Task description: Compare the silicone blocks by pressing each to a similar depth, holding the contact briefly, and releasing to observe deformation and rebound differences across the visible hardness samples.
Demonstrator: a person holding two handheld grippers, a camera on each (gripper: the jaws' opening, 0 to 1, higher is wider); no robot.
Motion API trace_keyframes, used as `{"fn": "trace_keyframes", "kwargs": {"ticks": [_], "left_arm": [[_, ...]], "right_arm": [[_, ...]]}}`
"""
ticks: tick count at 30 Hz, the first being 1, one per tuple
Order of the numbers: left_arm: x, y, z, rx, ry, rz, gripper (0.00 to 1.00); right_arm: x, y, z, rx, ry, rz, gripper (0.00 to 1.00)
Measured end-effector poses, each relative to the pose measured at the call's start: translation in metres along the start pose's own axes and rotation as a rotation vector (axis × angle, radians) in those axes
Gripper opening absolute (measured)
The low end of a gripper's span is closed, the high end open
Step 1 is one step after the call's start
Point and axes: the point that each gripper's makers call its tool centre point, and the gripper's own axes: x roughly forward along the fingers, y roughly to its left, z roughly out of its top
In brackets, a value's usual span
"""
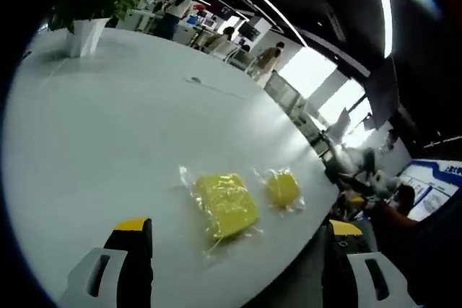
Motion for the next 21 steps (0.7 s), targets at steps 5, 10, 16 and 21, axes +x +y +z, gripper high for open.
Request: {"fn": "trace_keyframes", "kwargs": {"ticks": [5,10,16,21], "left_arm": [[0.013,-0.002,0.000,-0.037,0.021,-0.031,1.00],[0.025,-0.008,0.003,-0.136,0.020,-0.085,1.00],[0.040,-0.004,0.001,-0.149,0.061,-0.072,0.97],[0.047,-0.001,0.006,-0.202,0.056,-0.089,0.92]], "right_arm": [[0.001,0.004,-0.002,0.005,0.001,0.007,0.97],[0.001,0.005,-0.004,0.011,0.002,0.008,0.97],[0.000,0.003,-0.006,0.019,0.000,0.006,0.97],[0.000,0.003,-0.007,0.022,0.001,0.005,0.97]]}}
